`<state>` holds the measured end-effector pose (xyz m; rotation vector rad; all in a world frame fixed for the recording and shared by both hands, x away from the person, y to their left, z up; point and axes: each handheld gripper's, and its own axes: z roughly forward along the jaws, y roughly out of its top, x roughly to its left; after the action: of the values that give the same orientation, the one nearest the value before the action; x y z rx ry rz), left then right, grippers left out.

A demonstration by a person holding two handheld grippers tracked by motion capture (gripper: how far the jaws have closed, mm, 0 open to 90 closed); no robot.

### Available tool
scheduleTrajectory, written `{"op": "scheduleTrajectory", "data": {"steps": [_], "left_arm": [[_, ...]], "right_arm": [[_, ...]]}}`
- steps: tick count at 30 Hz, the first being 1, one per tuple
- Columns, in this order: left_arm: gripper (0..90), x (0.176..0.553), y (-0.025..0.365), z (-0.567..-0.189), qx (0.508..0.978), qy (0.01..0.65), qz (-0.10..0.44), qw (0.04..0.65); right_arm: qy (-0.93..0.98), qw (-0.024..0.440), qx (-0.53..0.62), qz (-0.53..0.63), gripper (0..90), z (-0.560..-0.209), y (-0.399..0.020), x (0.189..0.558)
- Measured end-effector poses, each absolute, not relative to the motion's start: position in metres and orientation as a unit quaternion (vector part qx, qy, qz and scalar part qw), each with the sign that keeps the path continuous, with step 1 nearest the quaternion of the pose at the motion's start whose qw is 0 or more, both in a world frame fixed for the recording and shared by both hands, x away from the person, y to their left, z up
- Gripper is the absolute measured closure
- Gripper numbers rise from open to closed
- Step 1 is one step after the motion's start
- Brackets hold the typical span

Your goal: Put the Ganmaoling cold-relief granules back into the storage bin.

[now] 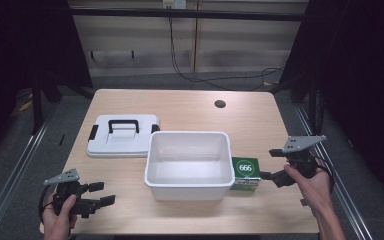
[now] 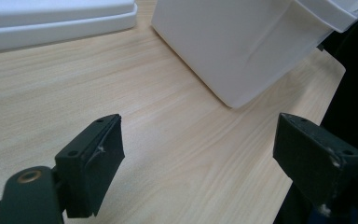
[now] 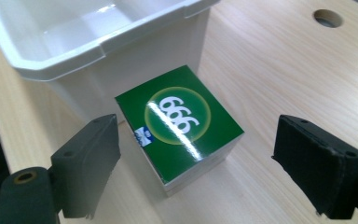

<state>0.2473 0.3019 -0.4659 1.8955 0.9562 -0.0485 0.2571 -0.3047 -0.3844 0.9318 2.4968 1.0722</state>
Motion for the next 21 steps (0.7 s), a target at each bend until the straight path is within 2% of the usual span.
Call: {"op": "scheduleTrajectory", "data": {"steps": [18,21], "left_arm": [[16.1,0.248,0.302,-0.466,0.779,0.392,-0.019,0.488],[16.1,0.248,0.302,-0.466,0.779,0.393,-0.020,0.489]], "right_arm": [[0.907,0.122,0.262,0.308,13.1,-0.368,-0.280,0.279],[0.909,0.098,0.263,0.307,13.2,-0.371,-0.279,0.287]]}}
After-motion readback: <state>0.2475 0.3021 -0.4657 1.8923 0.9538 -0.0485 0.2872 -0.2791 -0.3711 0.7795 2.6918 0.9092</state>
